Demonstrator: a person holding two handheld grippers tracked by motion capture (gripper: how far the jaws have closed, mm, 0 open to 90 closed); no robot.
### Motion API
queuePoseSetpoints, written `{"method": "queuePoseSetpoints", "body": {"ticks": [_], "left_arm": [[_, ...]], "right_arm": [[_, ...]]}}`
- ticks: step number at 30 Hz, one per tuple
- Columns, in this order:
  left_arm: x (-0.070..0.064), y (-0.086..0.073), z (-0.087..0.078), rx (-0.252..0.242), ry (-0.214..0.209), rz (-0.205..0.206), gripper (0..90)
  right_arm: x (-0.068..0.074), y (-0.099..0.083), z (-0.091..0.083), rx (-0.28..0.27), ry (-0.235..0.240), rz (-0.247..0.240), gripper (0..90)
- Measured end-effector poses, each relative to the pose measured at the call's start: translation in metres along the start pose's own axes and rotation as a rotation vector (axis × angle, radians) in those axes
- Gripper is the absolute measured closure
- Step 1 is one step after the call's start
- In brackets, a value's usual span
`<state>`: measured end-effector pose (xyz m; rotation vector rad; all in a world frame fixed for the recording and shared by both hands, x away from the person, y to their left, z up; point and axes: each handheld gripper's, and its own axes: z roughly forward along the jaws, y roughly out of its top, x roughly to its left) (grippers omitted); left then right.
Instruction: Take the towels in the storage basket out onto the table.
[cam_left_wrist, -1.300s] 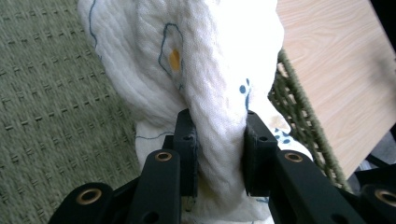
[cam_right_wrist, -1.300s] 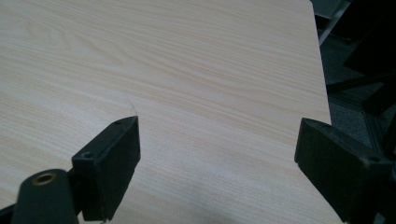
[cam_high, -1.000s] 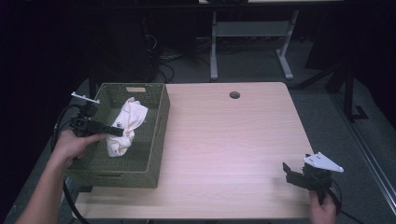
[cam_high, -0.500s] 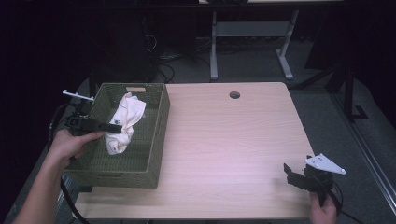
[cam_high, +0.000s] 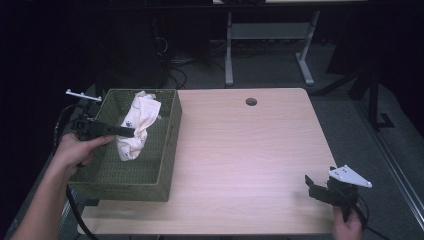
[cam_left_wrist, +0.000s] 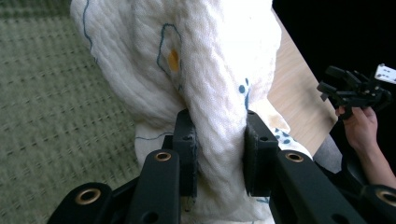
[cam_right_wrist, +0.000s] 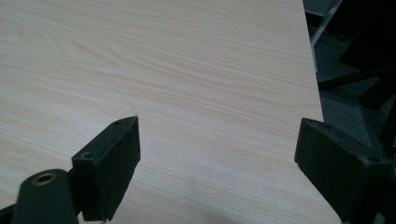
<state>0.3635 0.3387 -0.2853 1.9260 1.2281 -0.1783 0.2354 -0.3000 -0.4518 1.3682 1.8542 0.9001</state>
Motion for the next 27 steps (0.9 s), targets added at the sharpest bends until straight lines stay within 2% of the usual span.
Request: {"method": "queuePoseSetpoints", "body": {"ticks": [11, 14, 27], "left_arm": [[-0.027, 0.018, 0.016, 0.008, -0.05, 0.055, 70.3], [-0.035, 0.021, 0.025, 0.023, -0.065, 0.076, 70.3], [-0.057, 0.031, 0.062, 0.069, -0.112, 0.116, 70.3]], "right_arm": [[-0.003, 0.0, -0.002, -0.005, -0.005, 0.004, 13.9], [-0.004, -0.001, -0.002, -0.005, -0.005, 0.007, 13.9], [-0.005, -0.001, -0.005, -0.017, -0.006, 0.021, 13.9]]}}
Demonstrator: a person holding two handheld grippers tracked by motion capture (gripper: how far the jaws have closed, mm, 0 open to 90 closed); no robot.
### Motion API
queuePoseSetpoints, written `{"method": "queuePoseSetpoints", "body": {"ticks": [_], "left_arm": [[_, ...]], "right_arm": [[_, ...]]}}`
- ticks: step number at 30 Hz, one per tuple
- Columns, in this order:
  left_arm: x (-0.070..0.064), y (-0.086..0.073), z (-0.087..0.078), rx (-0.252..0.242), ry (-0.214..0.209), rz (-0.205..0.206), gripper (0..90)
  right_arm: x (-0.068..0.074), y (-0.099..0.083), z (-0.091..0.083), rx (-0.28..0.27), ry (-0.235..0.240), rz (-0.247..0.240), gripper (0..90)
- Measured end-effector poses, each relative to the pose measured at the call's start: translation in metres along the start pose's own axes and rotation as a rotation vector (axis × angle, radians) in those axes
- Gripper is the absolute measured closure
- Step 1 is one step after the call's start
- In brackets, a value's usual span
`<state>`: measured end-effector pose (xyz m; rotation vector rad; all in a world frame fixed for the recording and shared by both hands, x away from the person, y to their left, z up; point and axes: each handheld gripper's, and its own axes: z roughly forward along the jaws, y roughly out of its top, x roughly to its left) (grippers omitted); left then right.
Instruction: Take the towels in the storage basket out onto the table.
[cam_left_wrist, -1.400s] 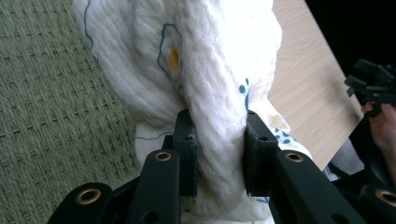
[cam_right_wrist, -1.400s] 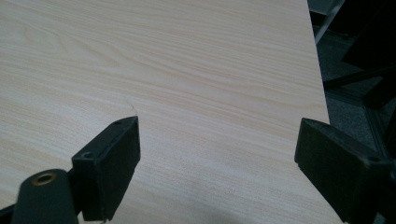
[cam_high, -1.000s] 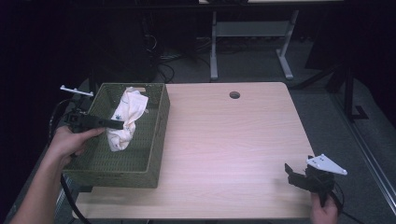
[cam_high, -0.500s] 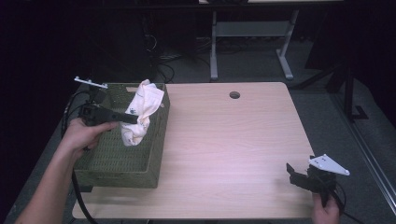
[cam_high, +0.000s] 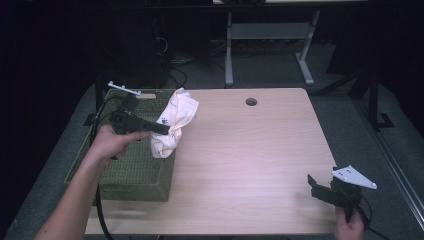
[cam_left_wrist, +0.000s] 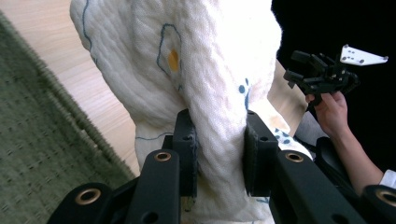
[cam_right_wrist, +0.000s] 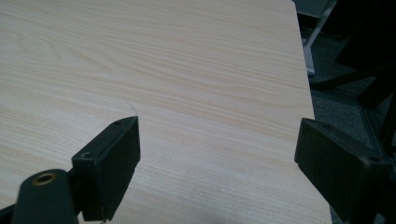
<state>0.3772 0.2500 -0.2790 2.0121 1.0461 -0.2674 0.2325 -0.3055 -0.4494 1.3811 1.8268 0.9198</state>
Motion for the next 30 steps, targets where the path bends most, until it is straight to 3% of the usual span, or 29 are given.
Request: {"method": "queuePoseSetpoints", "body": {"ticks": [30], "left_arm": [[-0.02, 0.013, 0.077, 0.06, -0.058, 0.027, 70.3]], "right_arm": [[-0.001, 0.0, -0.001, 0.001, 0.0, -0.003, 13.9]]}}
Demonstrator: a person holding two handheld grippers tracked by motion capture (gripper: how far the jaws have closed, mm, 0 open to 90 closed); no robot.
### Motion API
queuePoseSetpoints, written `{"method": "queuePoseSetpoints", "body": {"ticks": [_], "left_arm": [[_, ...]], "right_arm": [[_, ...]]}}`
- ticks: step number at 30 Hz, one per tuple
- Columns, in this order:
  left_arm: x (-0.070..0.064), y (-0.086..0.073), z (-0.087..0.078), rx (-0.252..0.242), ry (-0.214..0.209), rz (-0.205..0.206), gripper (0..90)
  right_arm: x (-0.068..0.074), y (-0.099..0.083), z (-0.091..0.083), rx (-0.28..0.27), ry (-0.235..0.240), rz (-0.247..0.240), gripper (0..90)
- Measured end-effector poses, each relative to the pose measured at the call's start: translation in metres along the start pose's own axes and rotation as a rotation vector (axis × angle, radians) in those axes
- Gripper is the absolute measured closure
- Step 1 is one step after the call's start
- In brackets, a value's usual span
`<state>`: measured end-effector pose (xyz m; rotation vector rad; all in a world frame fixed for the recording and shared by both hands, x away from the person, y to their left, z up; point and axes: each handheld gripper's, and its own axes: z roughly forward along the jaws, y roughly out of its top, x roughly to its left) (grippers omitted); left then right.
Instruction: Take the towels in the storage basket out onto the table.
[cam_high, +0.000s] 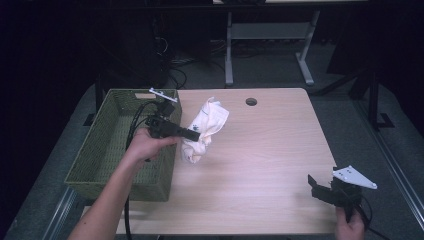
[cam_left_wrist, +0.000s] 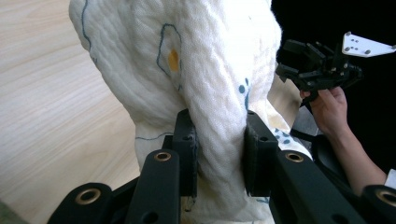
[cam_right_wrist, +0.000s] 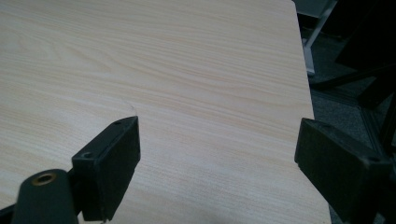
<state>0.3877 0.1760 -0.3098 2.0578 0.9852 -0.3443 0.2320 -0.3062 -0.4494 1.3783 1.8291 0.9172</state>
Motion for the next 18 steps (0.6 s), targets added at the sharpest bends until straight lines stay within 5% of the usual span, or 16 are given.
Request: {"method": "queuePoseSetpoints", "body": {"ticks": [18], "left_arm": [[-0.001, 0.008, 0.045, 0.028, -0.021, 0.003, 70.3]], "right_arm": [[0.0, 0.0, 0.0, 0.002, 0.001, -0.002, 13.9]]}}
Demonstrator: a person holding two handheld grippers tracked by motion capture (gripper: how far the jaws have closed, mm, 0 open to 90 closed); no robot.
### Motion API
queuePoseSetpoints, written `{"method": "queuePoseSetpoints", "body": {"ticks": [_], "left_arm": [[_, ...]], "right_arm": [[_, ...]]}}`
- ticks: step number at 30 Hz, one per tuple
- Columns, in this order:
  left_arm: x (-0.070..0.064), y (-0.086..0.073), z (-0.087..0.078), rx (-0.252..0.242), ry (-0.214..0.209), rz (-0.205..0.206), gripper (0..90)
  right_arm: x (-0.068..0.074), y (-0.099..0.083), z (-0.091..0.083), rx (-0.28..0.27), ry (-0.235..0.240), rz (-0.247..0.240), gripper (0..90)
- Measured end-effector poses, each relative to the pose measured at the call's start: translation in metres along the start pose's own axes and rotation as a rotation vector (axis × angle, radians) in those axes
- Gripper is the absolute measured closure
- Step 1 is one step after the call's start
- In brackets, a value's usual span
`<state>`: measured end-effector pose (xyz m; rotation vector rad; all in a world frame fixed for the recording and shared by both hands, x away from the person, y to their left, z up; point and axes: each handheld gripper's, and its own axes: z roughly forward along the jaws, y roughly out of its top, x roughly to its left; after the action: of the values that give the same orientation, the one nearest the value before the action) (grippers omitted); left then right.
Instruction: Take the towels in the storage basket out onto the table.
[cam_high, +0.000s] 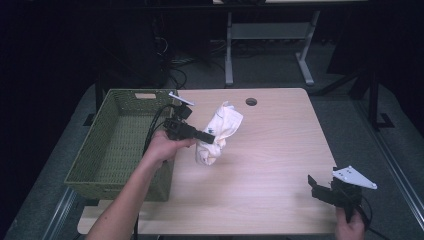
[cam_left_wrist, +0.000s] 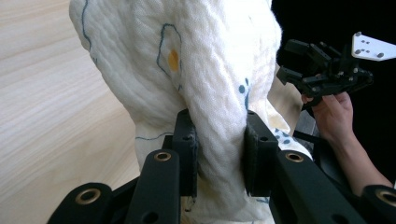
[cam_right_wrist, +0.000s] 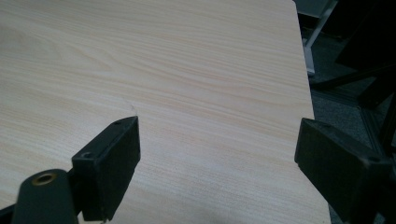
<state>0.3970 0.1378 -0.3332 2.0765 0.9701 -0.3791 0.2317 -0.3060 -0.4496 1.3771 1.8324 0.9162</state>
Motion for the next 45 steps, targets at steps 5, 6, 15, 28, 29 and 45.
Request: {"method": "queuePoseSetpoints", "body": {"ticks": [5, 6, 15, 28, 29, 45], "left_arm": [[0.0, 0.002, 0.011, 0.012, -0.001, 0.002, 70.3], [-0.001, 0.002, 0.013, 0.011, -0.004, 0.0, 70.3], [-0.002, 0.005, 0.031, 0.026, -0.006, -0.001, 70.3], [0.0, 0.002, 0.062, 0.04, -0.028, -0.02, 70.3], [-0.001, 0.002, 0.065, 0.047, -0.026, -0.015, 70.3], [0.004, -0.002, 0.113, 0.08, -0.048, -0.064, 69.9]], "right_arm": [[0.001, 0.0, 0.0, 0.0, 0.001, -0.003, 13.9], [0.0, 0.0, 0.0, -0.001, 0.001, -0.004, 13.9], [-0.001, 0.0, -0.001, -0.004, -0.003, -0.002, 13.9], [0.0, 0.0, -0.001, -0.002, 0.001, -0.007, 13.9], [0.0, 0.0, -0.001, -0.002, 0.001, -0.006, 13.9], [0.002, 0.0, 0.0, -0.002, -0.002, -0.008, 13.9]]}}
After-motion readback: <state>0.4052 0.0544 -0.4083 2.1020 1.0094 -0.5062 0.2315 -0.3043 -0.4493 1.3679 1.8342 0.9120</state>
